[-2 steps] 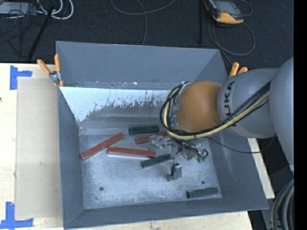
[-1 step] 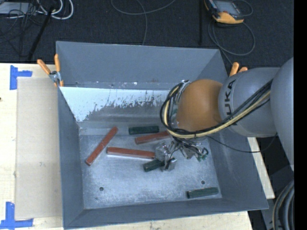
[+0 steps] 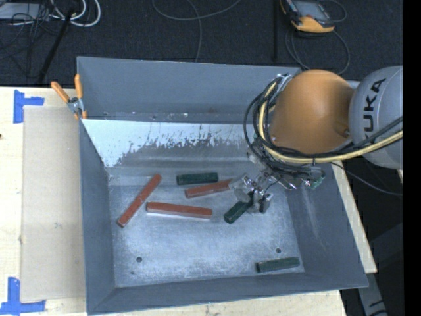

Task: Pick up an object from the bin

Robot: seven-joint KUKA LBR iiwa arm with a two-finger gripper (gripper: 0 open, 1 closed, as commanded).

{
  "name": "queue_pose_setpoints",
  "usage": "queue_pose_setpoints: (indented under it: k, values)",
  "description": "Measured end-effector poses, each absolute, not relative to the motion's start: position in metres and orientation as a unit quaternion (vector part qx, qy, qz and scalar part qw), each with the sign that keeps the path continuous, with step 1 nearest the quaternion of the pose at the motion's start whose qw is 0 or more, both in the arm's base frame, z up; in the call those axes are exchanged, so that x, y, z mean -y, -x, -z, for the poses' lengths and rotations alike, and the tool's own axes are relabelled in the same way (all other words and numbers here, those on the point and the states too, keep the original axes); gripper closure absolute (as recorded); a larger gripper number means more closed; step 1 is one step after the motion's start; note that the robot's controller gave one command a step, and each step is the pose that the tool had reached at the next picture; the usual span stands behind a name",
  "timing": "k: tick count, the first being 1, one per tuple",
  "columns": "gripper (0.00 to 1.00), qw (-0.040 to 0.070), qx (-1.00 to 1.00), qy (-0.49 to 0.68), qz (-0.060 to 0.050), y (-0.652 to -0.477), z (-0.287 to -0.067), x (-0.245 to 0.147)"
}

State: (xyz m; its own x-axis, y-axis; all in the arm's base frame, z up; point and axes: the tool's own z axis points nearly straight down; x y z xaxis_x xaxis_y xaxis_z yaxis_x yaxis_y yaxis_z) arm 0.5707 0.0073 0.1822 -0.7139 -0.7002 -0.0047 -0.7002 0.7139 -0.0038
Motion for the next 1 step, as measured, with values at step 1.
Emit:
queue_pose_setpoints:
  k: [1]
  values:
    - [1.0,0.002,-0.956,0.294,0.0,-0.6194,-0.1753,0.0259]
